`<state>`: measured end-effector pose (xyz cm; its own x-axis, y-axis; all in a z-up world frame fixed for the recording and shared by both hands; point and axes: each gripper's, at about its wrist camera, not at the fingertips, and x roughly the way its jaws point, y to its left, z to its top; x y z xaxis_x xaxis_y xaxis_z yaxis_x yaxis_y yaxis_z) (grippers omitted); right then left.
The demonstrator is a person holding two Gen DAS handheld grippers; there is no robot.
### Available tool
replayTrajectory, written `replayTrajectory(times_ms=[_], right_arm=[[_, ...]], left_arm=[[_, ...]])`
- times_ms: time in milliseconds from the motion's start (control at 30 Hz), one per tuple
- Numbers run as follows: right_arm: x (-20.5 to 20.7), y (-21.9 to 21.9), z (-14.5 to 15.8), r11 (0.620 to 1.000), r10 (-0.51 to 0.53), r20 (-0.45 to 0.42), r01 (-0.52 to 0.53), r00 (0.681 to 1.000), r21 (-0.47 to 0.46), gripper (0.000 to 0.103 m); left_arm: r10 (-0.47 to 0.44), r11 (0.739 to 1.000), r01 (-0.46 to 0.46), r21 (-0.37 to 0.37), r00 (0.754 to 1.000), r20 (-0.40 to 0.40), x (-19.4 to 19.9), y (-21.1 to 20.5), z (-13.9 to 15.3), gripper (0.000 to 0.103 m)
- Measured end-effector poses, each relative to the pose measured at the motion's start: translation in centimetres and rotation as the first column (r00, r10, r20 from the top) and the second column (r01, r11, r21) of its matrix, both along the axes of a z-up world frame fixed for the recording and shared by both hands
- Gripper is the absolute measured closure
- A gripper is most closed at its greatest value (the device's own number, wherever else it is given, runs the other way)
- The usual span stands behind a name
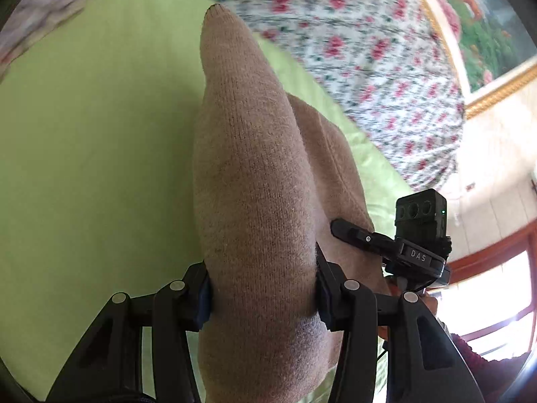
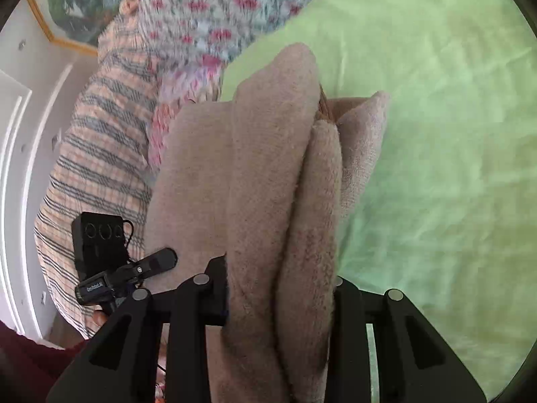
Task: Fold small clothes
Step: 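Fold the sweater over lengthwise with both grippers and release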
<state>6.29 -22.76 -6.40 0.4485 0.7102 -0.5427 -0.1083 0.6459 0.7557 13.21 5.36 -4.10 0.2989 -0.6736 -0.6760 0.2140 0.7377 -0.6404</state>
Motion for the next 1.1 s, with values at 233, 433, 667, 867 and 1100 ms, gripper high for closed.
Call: replayTrajectory(times_ms=[233,433,667,867,1100], right_arm=[[0.1,1.2,-1.2,0.992,-0.059,-0.079,0.05,0.995,-0.117,0.044],[-0.8,-1.7,4.2,0.944,-0.177,0.095,0.197,0.98,-0.265,0.04],[5.3,1.0,4.2,0.953,-0.127,0.06,0.138,0.99,-0.269,0.083],[2.6,-0.4,9.1,0.947,-0.166,0.231,0.22,0.959,-0.235,0.099],[3.5,-3.0,2.1,0.924,-0.264,0.024,0.26,0.964,-0.279,0.099]], left_arm=[[0.072,0.996,-0.069,0.047,0.995,-0.07,-0.9,3.0,-3.0,0.044],[0.116,0.99,-0.116,0.084,0.993,0.009,-0.6,4.9,-0.4,0.042],[0.142,0.974,-0.142,0.176,0.99,0.018,0.6,4.4,-0.9,0.043],[0.096,0.959,-0.113,0.259,0.992,0.078,0.7,2.3,0.5,0.054],[0.025,0.935,-0.052,0.349,0.996,0.083,1.1,-1.4,-0.7,0.05]])
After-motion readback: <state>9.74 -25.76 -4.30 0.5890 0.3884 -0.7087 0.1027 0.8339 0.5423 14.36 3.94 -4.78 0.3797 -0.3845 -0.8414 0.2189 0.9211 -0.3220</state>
